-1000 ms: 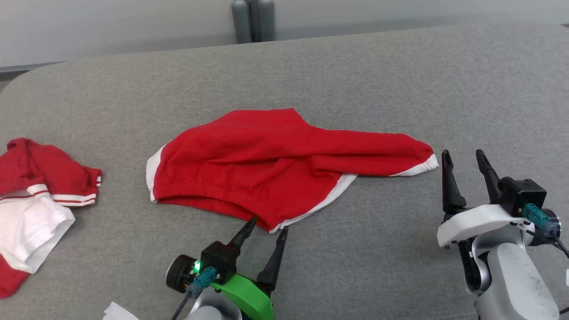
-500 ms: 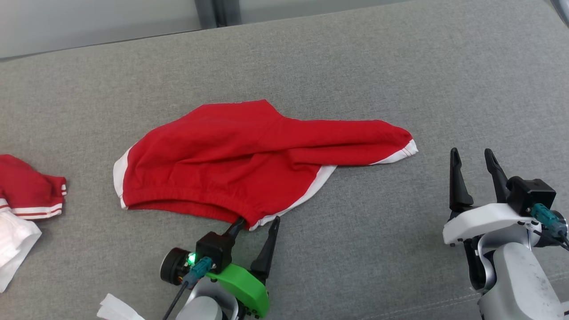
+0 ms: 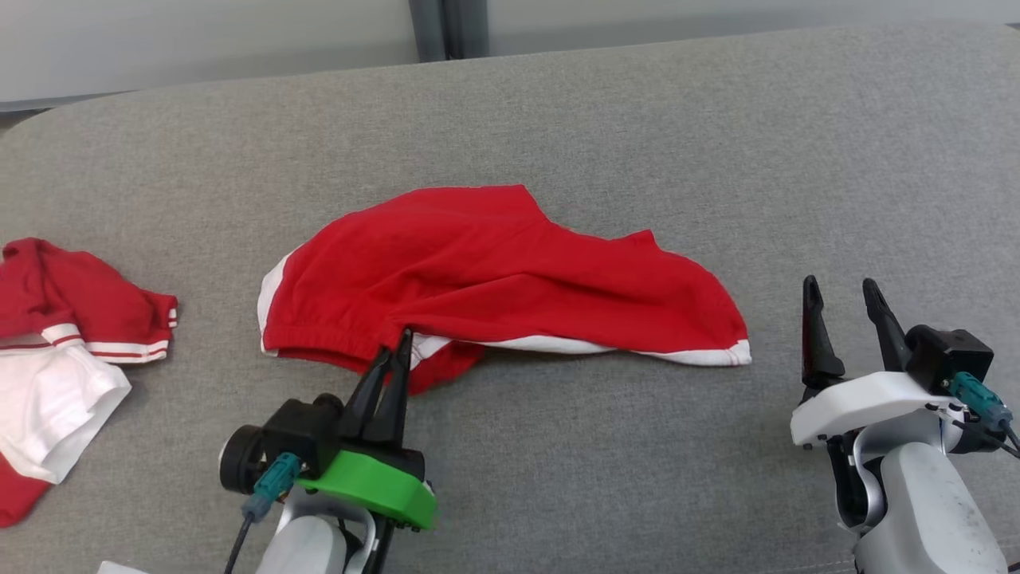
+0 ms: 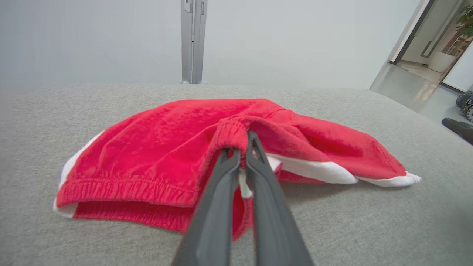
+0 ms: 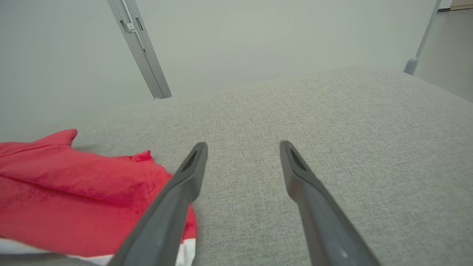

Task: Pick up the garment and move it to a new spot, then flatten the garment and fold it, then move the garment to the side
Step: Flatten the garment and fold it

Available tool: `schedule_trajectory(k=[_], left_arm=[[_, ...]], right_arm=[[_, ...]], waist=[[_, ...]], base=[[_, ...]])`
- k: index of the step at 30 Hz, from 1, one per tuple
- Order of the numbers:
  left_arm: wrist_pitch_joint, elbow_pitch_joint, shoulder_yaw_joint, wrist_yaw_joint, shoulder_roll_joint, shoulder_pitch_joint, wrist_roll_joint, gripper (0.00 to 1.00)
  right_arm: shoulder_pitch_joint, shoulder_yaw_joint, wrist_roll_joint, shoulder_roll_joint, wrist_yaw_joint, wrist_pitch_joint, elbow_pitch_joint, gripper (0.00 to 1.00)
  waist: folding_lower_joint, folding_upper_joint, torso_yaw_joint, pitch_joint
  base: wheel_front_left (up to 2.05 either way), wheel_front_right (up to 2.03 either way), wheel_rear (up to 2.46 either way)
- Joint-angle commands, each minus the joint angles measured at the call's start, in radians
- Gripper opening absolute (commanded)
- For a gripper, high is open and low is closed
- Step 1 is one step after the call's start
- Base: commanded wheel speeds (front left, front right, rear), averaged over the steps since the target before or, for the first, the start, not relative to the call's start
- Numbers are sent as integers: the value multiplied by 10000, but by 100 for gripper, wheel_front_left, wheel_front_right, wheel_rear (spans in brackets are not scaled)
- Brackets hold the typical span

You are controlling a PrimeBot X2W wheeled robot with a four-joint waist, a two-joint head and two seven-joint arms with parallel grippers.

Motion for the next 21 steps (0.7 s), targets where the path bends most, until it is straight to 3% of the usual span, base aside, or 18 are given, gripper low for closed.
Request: schedule_trajectory(k=[1,7,8,9,10,11,12,21], left_arm=[[6,31,235,39,51,87,197,0],[7,724,1394,189,51,21,813,0],[6,851,1544,172,47,-13,920,6],[6,1087,1706,156,59,-28,1046,20],[6,1308,1805,133,76,-23,1158,47],[6,1493,1956,119,83,-74,1267,82],[7,1937,2192,228,96,-103,1486,100],[6,2488,2793,883,82,306,2098,100]], right_arm=[[129,48,67,-14,-3,-31,28,100],[129,281,235,-12,-3,-31,106,100],[151,326,260,-12,-3,-29,122,100],[181,395,287,-12,-3,-31,140,100],[210,417,325,-15,-3,-31,153,100],[251,445,360,-15,-3,-31,167,100],[307,495,343,-13,-3,-31,172,100],[820,1175,362,-9,-1,-31,-176,100]], waist=[[0,0,116,-104],[0,0,41,-199],[0,0,6,-216],[0,0,-47,-243],[0,0,-87,-266],[0,0,-128,-302],[0,0,-196,-389],[0,0,-271,-1028]], base=[[0,0,0],[0,0,0],[0,0,0],[0,0,0],[0,0,0],[0,0,0],[0,0,0],[0,0,0]])
